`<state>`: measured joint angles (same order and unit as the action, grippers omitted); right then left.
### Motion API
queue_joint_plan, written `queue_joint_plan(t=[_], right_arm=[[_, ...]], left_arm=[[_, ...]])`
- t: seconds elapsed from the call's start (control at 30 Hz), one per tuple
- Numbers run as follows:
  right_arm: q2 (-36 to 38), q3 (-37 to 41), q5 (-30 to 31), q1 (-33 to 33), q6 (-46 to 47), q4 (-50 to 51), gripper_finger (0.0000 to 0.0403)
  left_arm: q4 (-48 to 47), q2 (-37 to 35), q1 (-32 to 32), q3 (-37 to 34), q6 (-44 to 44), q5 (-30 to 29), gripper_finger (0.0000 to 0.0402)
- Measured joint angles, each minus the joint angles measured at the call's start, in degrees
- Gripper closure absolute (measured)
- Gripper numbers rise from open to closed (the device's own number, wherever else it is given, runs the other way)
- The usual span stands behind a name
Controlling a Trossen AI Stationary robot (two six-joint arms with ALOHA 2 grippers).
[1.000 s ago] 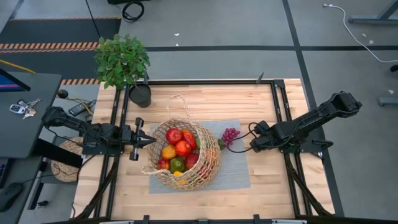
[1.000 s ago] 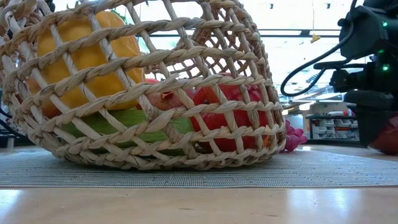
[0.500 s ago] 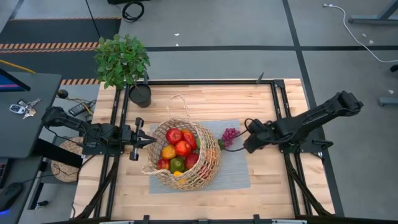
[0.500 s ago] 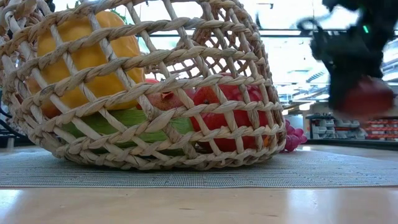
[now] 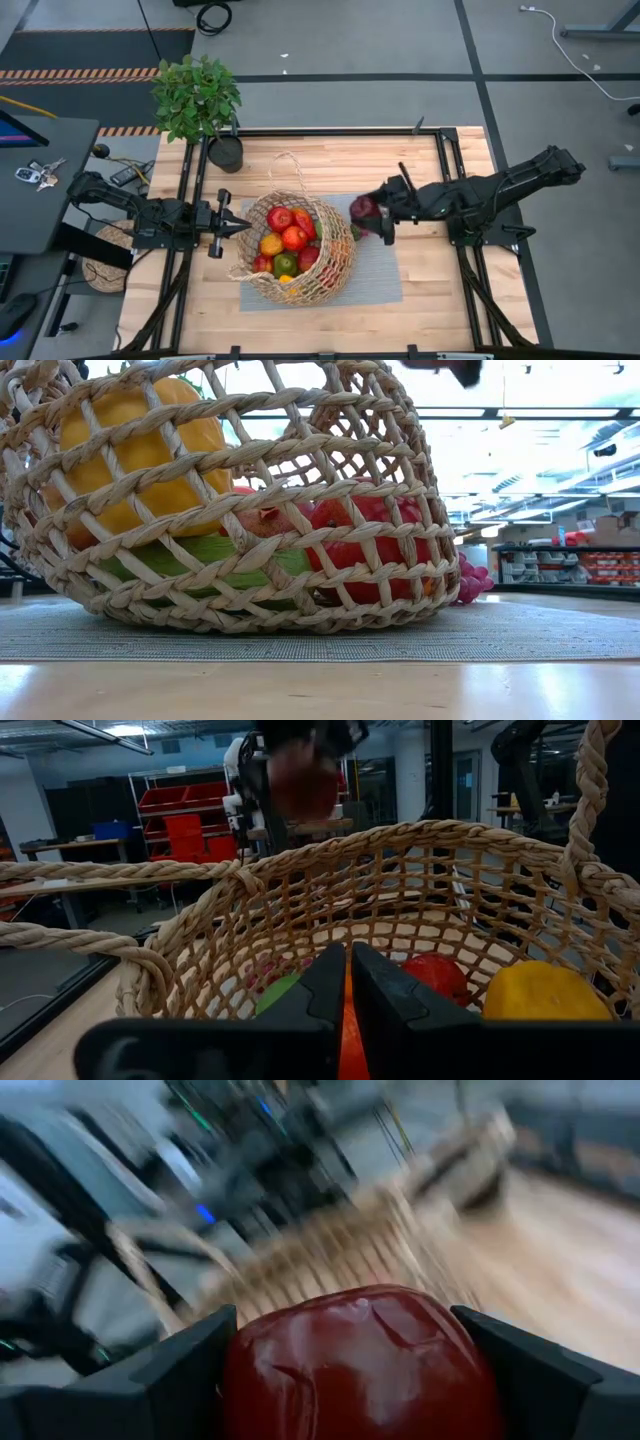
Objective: Build produce basket
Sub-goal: Put the red apple into the brown basket
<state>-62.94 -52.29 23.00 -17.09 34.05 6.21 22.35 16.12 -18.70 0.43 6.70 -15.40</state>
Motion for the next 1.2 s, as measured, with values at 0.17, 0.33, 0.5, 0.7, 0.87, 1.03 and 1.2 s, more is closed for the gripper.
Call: queue_joint_plan(t=[0.17, 0.33, 0.5, 0.7, 0.87, 1.03, 1.2], right_arm=[[-0.9, 0.0, 0.0, 0.0, -9.7, -15.2, 0.0045], [-3.1, 0.0, 1.3, 0.0, -18.4, -23.5, 0.0044], [-5.7, 0.0, 4.9, 0.1, -29.3, -27.6, 0.0042], [-9.0, 0.0, 6.3, 1.1, -38.1, -28.8, 0.0041], [-9.4, 0.0, 0.8, 6.6, -37.4, -28.6, 0.0041], [-9.4, 0.0, -9.8, 13.2, -38.2, -28.9, 0.0041], [-9.4, 0.0, -15.3, 17.7, -38.9, -29.0, 0.0041]], left_arm=[[0.0, 0.0, 0.0, 0.0, 0.0, 0.0, 0.0371], [0.0, 0.0, 0.0, 0.0, 0.0, 0.0, 0.0366], [0.0, 0.0, 0.0, 0.0, 0.0, 0.0, 0.0371], [0.0, 0.0, 0.0, 0.0, 0.0, 0.0, 0.0372], [0.0, 0.0, 0.0, 0.0, 0.0, 0.0, 0.0366], [0.0, 0.0, 0.0, 0.0, 0.0, 0.0, 0.0370], [0.0, 0.0, 0.0, 0.0, 0.0, 0.0, 0.0374]])
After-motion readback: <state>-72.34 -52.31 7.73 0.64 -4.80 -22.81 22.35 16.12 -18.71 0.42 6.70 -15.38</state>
